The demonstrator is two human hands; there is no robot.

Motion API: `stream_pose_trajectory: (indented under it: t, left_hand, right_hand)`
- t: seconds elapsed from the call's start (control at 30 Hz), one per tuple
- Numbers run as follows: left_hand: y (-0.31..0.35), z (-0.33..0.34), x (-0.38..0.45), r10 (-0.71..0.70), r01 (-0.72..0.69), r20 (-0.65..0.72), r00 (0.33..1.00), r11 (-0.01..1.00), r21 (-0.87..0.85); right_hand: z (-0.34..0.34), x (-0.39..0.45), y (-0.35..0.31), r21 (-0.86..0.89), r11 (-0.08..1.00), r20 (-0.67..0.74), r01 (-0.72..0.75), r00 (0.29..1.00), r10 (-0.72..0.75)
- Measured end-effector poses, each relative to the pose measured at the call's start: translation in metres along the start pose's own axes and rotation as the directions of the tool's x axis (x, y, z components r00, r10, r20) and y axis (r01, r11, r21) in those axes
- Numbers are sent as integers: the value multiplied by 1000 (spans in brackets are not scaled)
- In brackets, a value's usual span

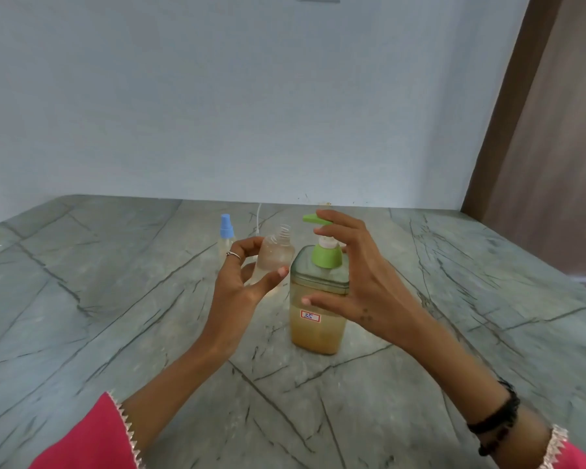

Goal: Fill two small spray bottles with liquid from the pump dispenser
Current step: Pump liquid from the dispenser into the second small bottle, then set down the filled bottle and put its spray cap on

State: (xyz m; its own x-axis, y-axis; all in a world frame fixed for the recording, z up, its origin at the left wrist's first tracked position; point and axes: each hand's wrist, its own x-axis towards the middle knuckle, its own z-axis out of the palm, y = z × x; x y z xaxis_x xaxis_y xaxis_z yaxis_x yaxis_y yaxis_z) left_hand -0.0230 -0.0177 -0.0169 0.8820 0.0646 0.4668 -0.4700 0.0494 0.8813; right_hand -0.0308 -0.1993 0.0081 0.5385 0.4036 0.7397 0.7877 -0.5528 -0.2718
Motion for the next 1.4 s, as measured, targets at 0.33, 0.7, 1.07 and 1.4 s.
stream_pose_trajectory:
  t: [0.33, 0.7, 1.07, 1.4]
  left_hand:
    - [-20, -12, 3, -2, 4, -12, 1000, 985, 172]
    - [-43, -27, 19, -150, 187, -152, 977, 944, 270]
    - [-51, -33, 23, -209, 241, -154, 966, 942, 234]
    - [-51, -32, 24, -190, 213, -161, 968, 968, 136]
  right_hand:
    - [-10, -1, 14, -24, 998, 50, -59, 997, 60]
    - [24, 40, -48, 23, 991, -278, -135, 951, 136]
    - [139, 93, -30, 666, 329, -78, -670, 376, 923]
    - [157, 103, 25, 735, -51, 180, -676, 121, 976]
